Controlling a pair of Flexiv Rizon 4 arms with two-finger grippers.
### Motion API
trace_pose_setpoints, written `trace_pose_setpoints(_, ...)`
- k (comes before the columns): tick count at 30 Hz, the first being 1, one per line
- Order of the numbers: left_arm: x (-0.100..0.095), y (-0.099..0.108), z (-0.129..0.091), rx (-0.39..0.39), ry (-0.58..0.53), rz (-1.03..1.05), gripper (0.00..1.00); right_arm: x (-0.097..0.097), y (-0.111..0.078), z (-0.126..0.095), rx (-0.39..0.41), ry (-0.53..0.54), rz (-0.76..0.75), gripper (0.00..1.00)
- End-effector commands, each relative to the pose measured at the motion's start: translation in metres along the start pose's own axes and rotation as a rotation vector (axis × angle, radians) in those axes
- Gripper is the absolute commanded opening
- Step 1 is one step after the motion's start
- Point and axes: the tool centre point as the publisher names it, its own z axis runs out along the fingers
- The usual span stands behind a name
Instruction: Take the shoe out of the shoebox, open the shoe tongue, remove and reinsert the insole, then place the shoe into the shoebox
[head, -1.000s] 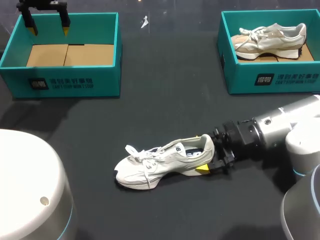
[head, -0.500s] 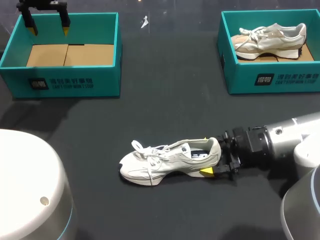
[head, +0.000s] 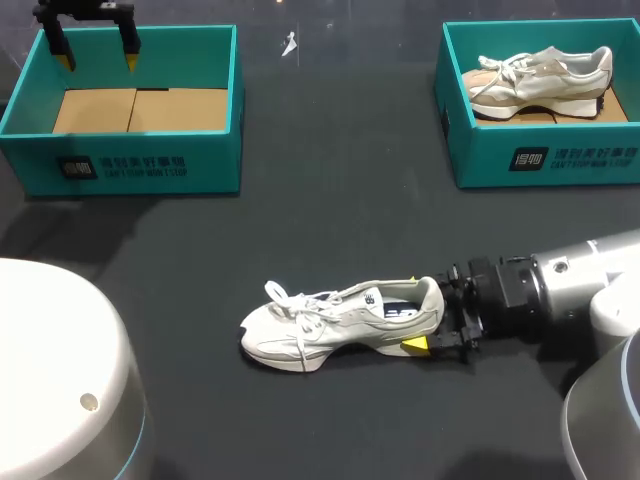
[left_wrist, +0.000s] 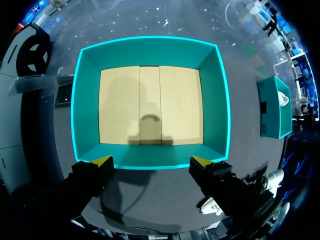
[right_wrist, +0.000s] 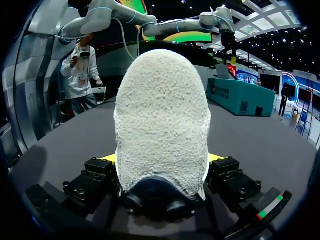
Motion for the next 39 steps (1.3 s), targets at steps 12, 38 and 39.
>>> trace_pose_setpoints(12, 0.023, 0.023, -0.02, 0.053, 0.037, 0.008, 1.0, 0.002, 0.0, -0.001, 0.004, 0.0, 0.0, 0.0)
trace_pose_setpoints(38, 0.144, 0.19, -0.027, 0.095, 0.018, 0.128, 1.0, 0.002, 0.0, -0.001, 0.004, 0.0, 0.0, 0.0)
trace_pose_setpoints(39, 0.149, 0.194, -0.026, 0.087, 0.018, 0.142, 1.0, 0.002, 0.0, -0.001, 0.004, 0.0, 0.0, 0.0)
